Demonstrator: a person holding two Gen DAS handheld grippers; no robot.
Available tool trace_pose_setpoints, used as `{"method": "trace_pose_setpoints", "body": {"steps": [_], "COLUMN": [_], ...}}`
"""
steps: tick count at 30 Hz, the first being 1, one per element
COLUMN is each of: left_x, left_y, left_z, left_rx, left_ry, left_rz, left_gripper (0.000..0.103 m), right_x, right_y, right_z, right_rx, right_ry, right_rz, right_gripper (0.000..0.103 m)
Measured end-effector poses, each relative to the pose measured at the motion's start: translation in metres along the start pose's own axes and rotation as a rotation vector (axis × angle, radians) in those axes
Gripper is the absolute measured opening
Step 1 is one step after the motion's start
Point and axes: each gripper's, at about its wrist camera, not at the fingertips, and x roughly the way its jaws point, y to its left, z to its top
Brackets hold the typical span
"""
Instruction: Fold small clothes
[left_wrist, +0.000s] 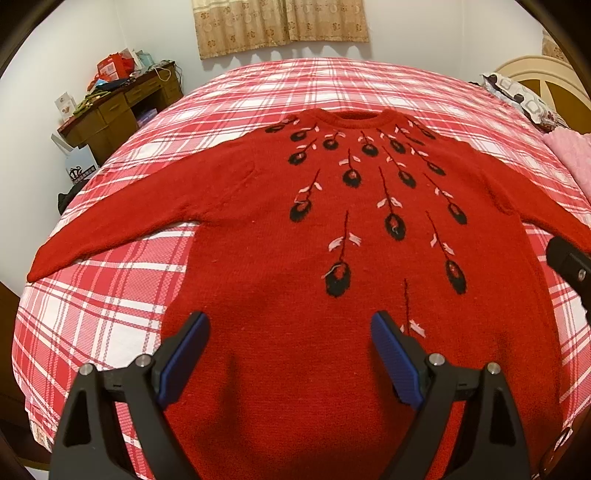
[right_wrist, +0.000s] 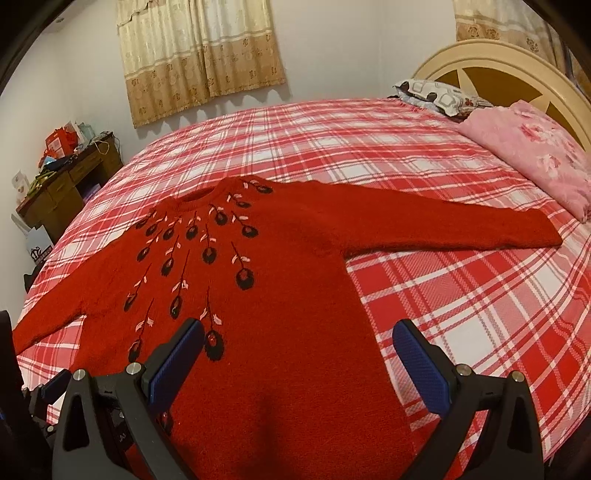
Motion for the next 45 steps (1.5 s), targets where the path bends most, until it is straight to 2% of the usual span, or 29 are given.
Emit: {"method": "trace_pose_setpoints", "body": {"steps": [5,9,11,14,16,19,25,27,29,31,34,36,39,44,45], "left_x": [0.002,0.002,0.002,0.003,0.005,0.006,0.003,0.004,0.003,0.002,0.005,0.012,0.023,0.030,0.031], "left_y": [0.000,0.002,0.004,0.006,0.005,0.006,0.015,0.022,0.030,0.039,0.045,0.046,0.048,0.041,0.038], "left_z": [0.000,0.001,0.002,0.004,0.007,0.012,0.026,0.037,0.049,0.060,0.068,0.068,0.066,0.063,0.063], "left_rx": [-0.003,-0.014,-0.023,-0.029,-0.030,-0.028,-0.042,-0.060,-0.085,-0.118,-0.146,-0.151,-0.172,-0.165,-0.159], "left_ry": [0.005,0.002,-0.002,-0.010,-0.010,-0.017,-0.062,-0.074,-0.092,-0.113,-0.122,-0.108,-0.069,-0.042,-0.038], "left_rz": [-0.004,-0.033,-0.045,-0.059,-0.065,-0.074,-0.101,-0.089,-0.075,-0.067,-0.062,-0.058,-0.072,-0.066,-0.065], "left_gripper": [0.091,0.091,0.091,0.091,0.092,0.092,0.092,0.092,0.092,0.092,0.092,0.092,0.092,0.092,0.092], "right_x": [-0.005,-0.018,-0.024,-0.018,-0.013,-0.014,-0.021,-0.025,-0.029,-0.023,0.003,0.024,0.048,0.068,0.071], "right_y": [0.000,-0.006,-0.014,-0.024,-0.033,-0.070,-0.182,-0.220,-0.255,-0.289,-0.336,-0.360,-0.387,-0.384,-0.380], "right_z": [0.002,0.004,0.008,0.017,0.022,0.033,0.065,0.077,0.087,0.093,0.095,0.091,0.084,0.082,0.084], "right_rx": [-0.023,-0.022,-0.008,-0.004,0.006,0.078,0.301,0.360,0.411,0.452,0.505,0.566,0.630,0.558,0.529], "right_ry": [-0.043,-0.173,-0.220,-0.177,-0.149,-0.167,-0.195,-0.214,-0.234,-0.223,-0.150,-0.082,-0.012,0.034,0.047], "right_rz": [-0.029,-0.115,-0.099,-0.026,-0.039,-0.101,-0.210,-0.270,-0.312,-0.363,-0.398,-0.393,-0.395,-0.434,-0.439], "right_gripper": [0.102,0.102,0.102,0.102,0.102,0.102,0.101,0.094,0.093,0.091,0.077,0.062,0.061,0.061,0.057]}}
